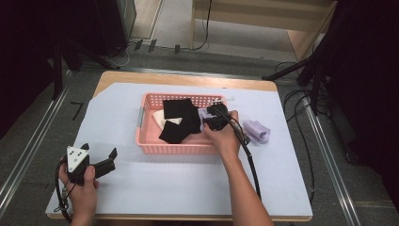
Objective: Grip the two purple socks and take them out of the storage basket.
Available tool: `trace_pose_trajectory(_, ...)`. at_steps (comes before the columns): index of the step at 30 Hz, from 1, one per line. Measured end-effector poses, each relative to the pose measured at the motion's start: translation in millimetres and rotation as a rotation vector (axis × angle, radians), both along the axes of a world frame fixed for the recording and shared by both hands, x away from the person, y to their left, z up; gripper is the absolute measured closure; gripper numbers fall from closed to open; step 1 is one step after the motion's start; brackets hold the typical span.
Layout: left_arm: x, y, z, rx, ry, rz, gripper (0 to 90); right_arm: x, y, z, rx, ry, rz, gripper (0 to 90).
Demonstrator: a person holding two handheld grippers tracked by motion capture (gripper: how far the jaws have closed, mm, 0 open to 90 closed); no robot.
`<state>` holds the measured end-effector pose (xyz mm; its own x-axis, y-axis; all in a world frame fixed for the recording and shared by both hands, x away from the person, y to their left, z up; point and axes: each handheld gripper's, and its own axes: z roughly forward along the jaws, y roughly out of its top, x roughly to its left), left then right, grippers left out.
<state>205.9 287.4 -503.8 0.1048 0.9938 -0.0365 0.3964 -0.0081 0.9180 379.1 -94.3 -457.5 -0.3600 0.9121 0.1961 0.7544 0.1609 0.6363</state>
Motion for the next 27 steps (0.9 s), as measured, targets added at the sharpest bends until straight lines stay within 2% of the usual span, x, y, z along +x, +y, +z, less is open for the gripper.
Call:
trace_pose_trajectory(1,0.0,-0.2,-0.1,0.000,-0.002,0.000,3.5,-2.6,-4.8,3.8,0.023,-0.060,0.005,85.3)
trace_pose_trajectory(2,0.0,-0.2,-0.1,0.000,-0.002,0.000,3.5,-2.6,-4.8,3.8,0.023,-0.060,0.005,85.3)
trace_pose_trajectory(3,-0.1,-0.3,0.1,0.003,0.002,0.001,3.5,-3.8,-6.5,5.3,0.034,-0.081,0.010,85.3)
trace_pose_trajectory(4,-0.1,-0.5,0.1,0.004,0.002,0.002,3.5,-6.8,-9.4,9.1,0.033,-0.148,0.018,85.3)
trace_pose_trajectory(5,0.1,-0.6,-0.2,0.005,-0.003,0.000,3.5,-8.7,-10.6,11.1,0.042,-0.179,0.023,85.3)
trace_pose_trajectory(6,0.1,-0.6,-0.2,0.005,-0.003,0.000,3.5,-8.7,-10.6,11.1,0.042,-0.179,0.023,85.3)
trace_pose_trajectory(7,0.1,-0.6,-0.2,0.004,-0.003,-0.001,3.5,-10.5,-11.7,13.3,0.052,-0.206,0.028,85.2)
trace_pose_trajectory(8,0.1,-0.6,-0.2,0.005,-0.003,-0.001,3.5,-13.9,-13.4,17.8,0.062,-0.277,0.039,85.3)
trace_pose_trajectory(9,0.1,-0.6,-0.2,0.005,-0.005,-0.001,3.5,-13.9,-13.4,17.8,0.062,-0.277,0.039,85.3)
trace_pose_trajectory(10,0.0,-0.6,-0.2,0.005,-0.004,-0.001,3.5,-15.4,-13.6,19.6,0.069,-0.296,0.038,85.3)
trace_pose_trajectory(11,-0.1,-0.5,-0.2,0.006,-0.003,-0.002,3.5,-19.3,-14.2,24.3,0.079,-0.380,0.050,85.2)
trace_pose_trajectory(12,0.0,-0.6,-0.2,0.005,-0.004,-0.001,3.5,-21.2,-13.9,26.1,0.077,-0.425,0.058,85.1)
trace_pose_trajectory(13,0.0,-0.6,-0.1,0.005,-0.003,-0.001,3.5,-21.2,-13.9,26.1,0.077,-0.425,0.058,85.1)
trace_pose_trajectory(16,0.0,-0.5,-0.1,0.005,-0.002,-0.001,3.5,-25.8,-12.2,30.8,0.059,-0.515,0.078,85.1)
trace_pose_trajectory(21,-0.1,-0.5,-0.1,0.004,-0.002,0.000,3.5,-29.9,-14.1,36.9,0.108,-0.603,0.073,84.8)
trace_pose_trajectory(22,-0.1,-0.5,-0.1,0.002,-0.002,0.000,3.5,-31.9,-15.5,39.2,0.120,-0.637,0.060,84.8)
trace_pose_trajectory(24,-0.1,-0.4,-0.1,0.003,-0.001,-0.001,3.5,-33.4,-17.7,41.4,0.125,-0.672,0.051,84.8)
trace_pose_trajectory(26,0.0,-0.5,-0.2,0.002,-0.002,0.000,3.5,-34.6,-18.8,42.8,0.131,-0.683,0.042,84.9)
trace_pose_trajectory(27,-0.1,-0.6,-0.1,0.004,-0.002,0.000,3.5,-36.1,-22.8,46.1,0.129,-0.723,0.028,84.8)
